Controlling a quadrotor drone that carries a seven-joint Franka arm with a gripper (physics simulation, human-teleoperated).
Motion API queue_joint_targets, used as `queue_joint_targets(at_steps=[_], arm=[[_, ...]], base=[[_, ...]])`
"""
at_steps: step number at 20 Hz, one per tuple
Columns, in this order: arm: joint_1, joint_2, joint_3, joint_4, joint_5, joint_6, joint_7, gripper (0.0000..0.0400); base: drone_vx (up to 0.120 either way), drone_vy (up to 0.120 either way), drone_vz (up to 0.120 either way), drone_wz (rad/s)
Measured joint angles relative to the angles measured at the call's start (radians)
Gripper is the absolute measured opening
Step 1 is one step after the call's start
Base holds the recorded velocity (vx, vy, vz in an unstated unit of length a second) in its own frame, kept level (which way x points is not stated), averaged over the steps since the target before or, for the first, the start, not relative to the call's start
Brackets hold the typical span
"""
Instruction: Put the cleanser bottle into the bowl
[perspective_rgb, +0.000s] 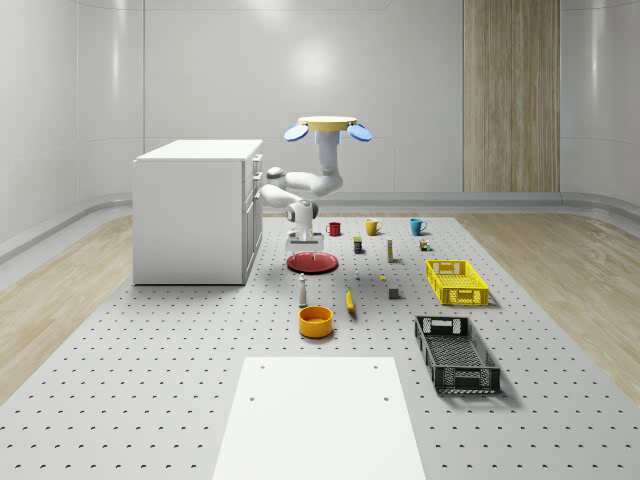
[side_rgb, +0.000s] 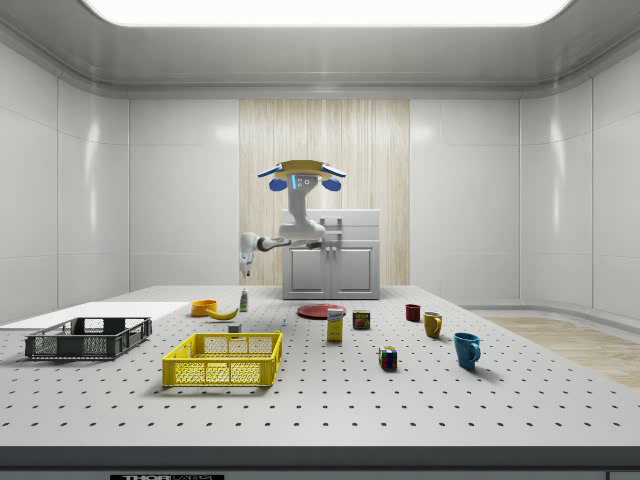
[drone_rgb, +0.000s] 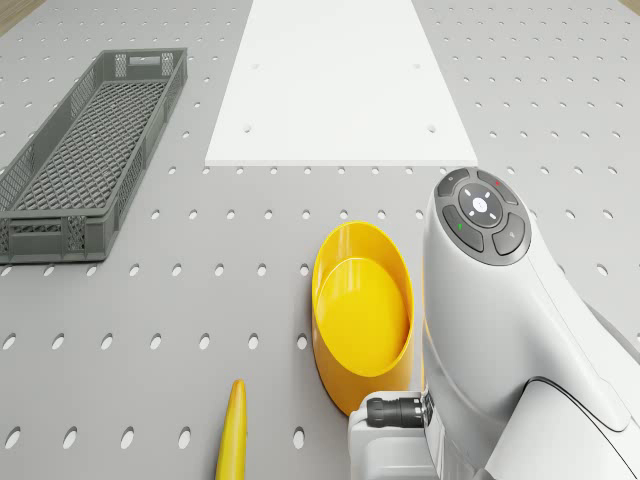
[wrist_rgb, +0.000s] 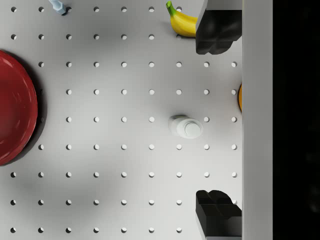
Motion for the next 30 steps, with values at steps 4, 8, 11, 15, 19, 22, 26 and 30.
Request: queue_joint_targets(at_steps=[4,8,11,15,19,22,26,30], arm=[[-0.015,0.000,-0.044,0.018,-0.037,0.025,0.002,0.0400],[-0.029,0.001,-0.085,0.036,-0.072,0.048,0.005,0.0400],[-0.041,0.005,-0.121,0.053,-0.102,0.068,0.007,0.0400],[-0.047,0.008,-0.151,0.074,-0.127,0.087,0.000,0.0400],[-0.047,0.009,-0.167,0.090,-0.139,0.100,-0.013,0.0400],[-0.050,0.012,-0.183,0.102,-0.151,0.110,-0.017,0.0400],[-0.058,0.016,-0.200,0.112,-0.166,0.119,-0.014,0.0400],[-0.065,0.019,-0.208,0.114,-0.174,0.122,-0.007,0.0400]], base=[[0.000,0.000,0.000,0.000],[0.000,0.000,0.000,0.000],[0.000,0.000,0.000,0.000],[0.000,0.000,0.000,0.000],[0.000,0.000,0.000,0.000],[0.000,0.000,0.000,0.000],[0.000,0.000,0.000,0.000],[0.000,0.000,0.000,0.000]])
